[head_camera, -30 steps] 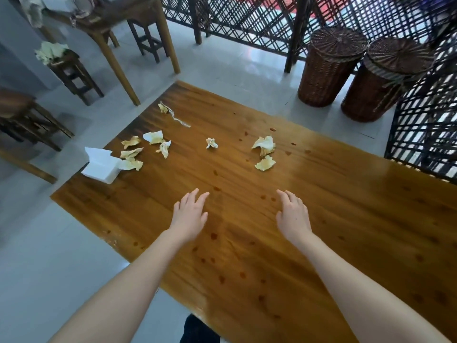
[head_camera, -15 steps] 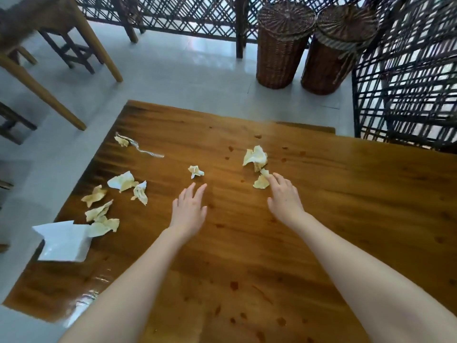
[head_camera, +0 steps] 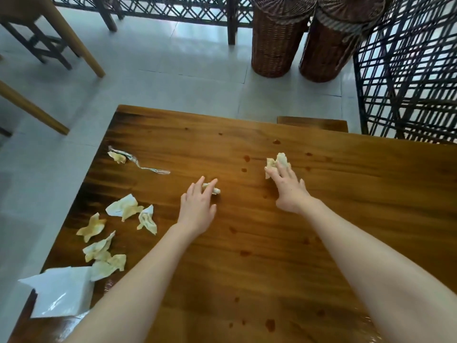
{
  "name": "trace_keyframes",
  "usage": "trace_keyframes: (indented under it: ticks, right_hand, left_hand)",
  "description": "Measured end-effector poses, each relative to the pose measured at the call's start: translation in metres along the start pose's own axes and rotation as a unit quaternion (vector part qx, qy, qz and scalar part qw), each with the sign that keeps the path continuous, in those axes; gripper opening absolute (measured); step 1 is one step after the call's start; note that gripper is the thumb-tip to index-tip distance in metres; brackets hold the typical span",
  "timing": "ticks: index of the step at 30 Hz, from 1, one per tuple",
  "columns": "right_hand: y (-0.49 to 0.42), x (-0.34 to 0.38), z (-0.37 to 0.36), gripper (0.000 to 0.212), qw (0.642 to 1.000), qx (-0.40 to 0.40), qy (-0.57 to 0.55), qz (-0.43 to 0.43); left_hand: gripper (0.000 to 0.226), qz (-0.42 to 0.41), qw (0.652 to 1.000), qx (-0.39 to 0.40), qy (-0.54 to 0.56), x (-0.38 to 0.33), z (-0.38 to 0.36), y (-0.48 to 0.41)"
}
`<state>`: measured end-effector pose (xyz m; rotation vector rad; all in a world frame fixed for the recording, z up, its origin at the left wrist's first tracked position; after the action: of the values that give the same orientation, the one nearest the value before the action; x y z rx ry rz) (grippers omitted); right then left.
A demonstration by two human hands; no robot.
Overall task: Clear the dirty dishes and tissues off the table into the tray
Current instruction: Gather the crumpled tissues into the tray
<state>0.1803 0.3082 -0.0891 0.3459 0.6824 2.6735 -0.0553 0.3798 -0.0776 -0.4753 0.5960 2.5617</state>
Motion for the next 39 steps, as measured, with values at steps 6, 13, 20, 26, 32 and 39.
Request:
trace_keyframes:
  ticks: [6,13,20,26,32,39]
  right_hand:
    - [0.005,0.000,-0.005,0.058,0.998,-0.056,0.022,-0.022]
    - [0.032,0.006,-0.014,0.042,0.992,-0.119,-0.022,-0.039]
    - [0.063,0.044,-0.008,0.033,0.984,-0.163,-0.065,-0.016]
    - [0.073,0.094,-0.009,0.036,0.986,-0.142,-0.085,0.015]
    - [0.089,0.117,-0.021,0.035,0.986,-0.140,-0.082,0.039]
    - [0.105,0.103,-0.027,0.036,0.987,-0.138,-0.077,0.012]
  left_hand:
    - [0.052,-0.033,0.999,0.017,-0.010,0.003,-0.008,-0.013]
    - [0.022,-0.057,0.996,-0.039,0.053,0.008,-0.003,-0.008]
    - [0.021,-0.050,0.993,-0.096,0.050,0.029,0.017,0.019]
    - [0.021,0.019,0.990,-0.141,0.017,0.069,0.030,0.045]
    - [0.033,0.143,0.986,-0.080,-0.015,0.113,0.033,0.058]
    - [0.052,0.125,0.992,0.000,0.029,0.111,0.024,0.059]
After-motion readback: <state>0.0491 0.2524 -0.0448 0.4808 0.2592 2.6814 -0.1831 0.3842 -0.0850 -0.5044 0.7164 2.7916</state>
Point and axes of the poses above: each hand's wrist, its own y-axis away from the middle knuckle, its own z-axis out of the back of the hand, x = y × z, the point moved 3 cm from there along -y, towards the middle knuckle, and after that the axes turned 8 degrees about y, right-handed, at the moved point
